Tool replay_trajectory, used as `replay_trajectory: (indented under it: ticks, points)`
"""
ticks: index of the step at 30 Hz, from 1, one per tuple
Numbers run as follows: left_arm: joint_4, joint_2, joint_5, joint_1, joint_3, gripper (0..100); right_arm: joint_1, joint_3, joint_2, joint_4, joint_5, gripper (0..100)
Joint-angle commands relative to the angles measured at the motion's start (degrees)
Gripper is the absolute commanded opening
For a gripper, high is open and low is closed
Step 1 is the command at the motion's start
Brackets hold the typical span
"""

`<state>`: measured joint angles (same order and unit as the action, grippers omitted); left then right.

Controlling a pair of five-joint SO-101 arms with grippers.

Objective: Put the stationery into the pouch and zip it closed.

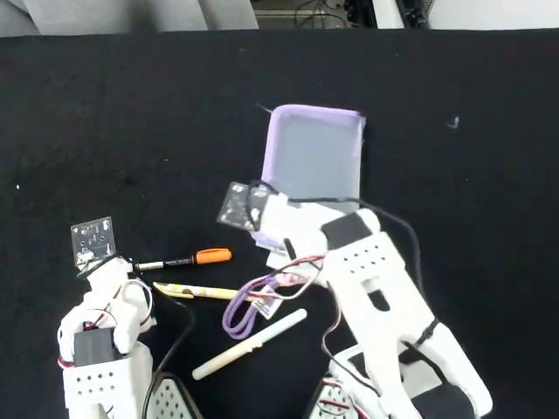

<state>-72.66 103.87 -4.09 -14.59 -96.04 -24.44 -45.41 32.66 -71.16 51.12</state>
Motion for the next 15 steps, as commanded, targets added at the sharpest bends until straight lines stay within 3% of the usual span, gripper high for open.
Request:
replay_trajectory:
  ticks: [1,10,15]
  points:
    - [-0.26,0.35,0.09,-0.48,-1.36,3,-5.89,9.01,0.13,-13.89,3.52,21.1]
    - [-0.26,0.35,0.09,-0.48,-1.36,3,-8.79,4.70,-0.31,-17.49,9.05,21.1]
    - [-0.26,0.35,0.09,-0.48,-1.36,3,-8.62,-1.27,-0.31,-12.40,9.05,21.1]
